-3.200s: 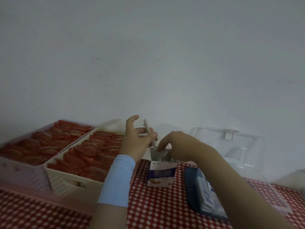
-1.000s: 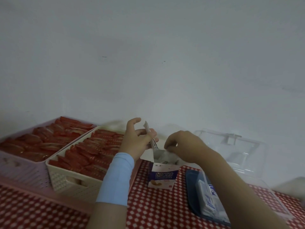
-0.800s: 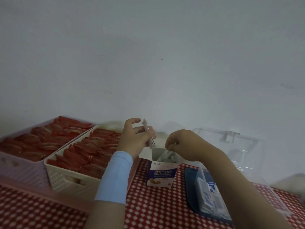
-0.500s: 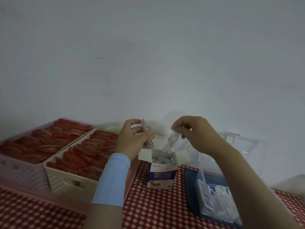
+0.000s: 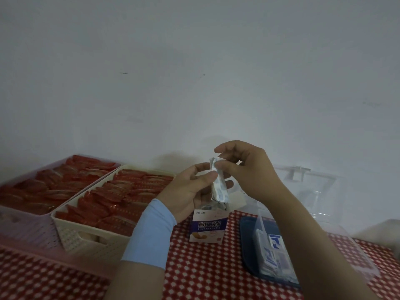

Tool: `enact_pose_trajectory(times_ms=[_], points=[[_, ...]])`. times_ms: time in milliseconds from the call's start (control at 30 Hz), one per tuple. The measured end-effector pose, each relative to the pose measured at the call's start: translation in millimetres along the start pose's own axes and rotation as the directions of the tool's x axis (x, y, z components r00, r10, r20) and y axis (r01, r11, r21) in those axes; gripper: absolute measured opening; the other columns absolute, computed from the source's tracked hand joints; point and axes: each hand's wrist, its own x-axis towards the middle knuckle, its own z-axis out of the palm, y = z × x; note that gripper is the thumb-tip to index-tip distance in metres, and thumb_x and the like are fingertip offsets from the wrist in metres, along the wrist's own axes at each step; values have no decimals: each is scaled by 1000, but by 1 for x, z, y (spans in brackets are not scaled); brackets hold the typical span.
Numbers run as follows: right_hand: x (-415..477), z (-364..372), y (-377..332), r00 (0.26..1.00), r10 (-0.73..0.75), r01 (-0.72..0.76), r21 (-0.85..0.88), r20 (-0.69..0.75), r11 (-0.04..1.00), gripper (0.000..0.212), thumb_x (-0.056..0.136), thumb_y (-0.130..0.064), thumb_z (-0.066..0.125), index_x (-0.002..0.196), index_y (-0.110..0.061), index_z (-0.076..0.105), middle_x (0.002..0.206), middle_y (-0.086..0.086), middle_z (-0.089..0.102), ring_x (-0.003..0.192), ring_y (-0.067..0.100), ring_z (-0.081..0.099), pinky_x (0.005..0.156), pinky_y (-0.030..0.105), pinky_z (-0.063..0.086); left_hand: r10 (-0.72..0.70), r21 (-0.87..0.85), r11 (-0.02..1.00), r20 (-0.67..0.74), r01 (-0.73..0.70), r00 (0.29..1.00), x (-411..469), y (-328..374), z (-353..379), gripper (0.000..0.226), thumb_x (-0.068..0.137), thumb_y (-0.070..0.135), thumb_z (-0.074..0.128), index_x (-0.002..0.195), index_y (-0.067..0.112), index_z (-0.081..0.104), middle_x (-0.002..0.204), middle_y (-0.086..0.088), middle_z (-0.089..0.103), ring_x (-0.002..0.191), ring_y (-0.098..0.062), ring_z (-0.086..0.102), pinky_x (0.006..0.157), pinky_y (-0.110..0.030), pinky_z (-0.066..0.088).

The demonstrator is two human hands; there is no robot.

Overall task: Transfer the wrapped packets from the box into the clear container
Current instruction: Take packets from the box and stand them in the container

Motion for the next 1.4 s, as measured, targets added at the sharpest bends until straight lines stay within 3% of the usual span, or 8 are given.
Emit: enact_pose_trajectory(times_ms=[167,333,433,600,767,933,1133,1400], points=[[-11,3,10,990,16,-31,-104,-142,994,16,84,-27,77,93,-31,64,106,-22,67,89,2,63,73,19,46,-5,-81,997,-63,0,998,3,-3,2,59,80,17,66,132,-1,45,104,-15,75,93,-28,74,75,-46,62],[-37,0,7,979,-23,48,-120,200,992,41,54,-38,94,77,-31,61,141,-31,46,129,-10,42,96,11,37,-27,-97,995,-52,22,998,4,-7,-5,44,83,20,67,122,7,51,101,-17,73,88,-27,71,75,-42,60],[-39,7,11,969,-53,101,-192,242,976,49,52,-34,99,77,-30,57,147,-27,38,126,-17,40,89,-2,37,-45,-63,997,11,46,999,3,-11,-6,29,87,19,64,112,8,52,94,-13,73,92,-27,72,72,-39,62],[-37,14,19,968,-159,185,-126,194,974,45,60,-24,95,73,-19,53,130,-17,55,97,5,65,74,18,57,-38,-63,997,50,41,998,3,-14,-5,18,89,15,60,99,1,58,89,-12,72,81,-23,73,66,-31,59],[-38,15,24,972,-137,162,-123,190,979,48,58,-37,96,80,-19,58,146,-21,45,113,-2,61,80,22,59,-67,-13,998,36,67,997,6,-18,-8,24,81,24,73,94,6,65,99,-17,60,91,-29,60,79,-39,50],[-43,9,17,969,-94,109,-50,230,993,49,59,-33,96,83,-13,58,113,-11,59,97,11,66,74,28,60,-70,-29,997,118,74,990,5,-19,-3,17,92,13,60,102,0,61,109,-17,68,97,-28,68,83,-37,57],[-43,-28,18,981,68,-117,274,181,955,19,91,-24,68,108,-19,61,107,3,71,96,16,68,91,41,52,-144,46,989,184,138,972,0,-14,12,53,83,16,71,127,-5,49,105,-13,73,88,-27,73,76,-42,62],[-44,-90,12,928,195,-222,53,318,974,12,92,-14,71,103,-14,76,99,5,77,95,22,71,98,42,55,-184,40,983,251,179,950,0,-24,50,90,56,27,96,127,-1,48,104,-12,73,79,-25,73,64,-35,60]])
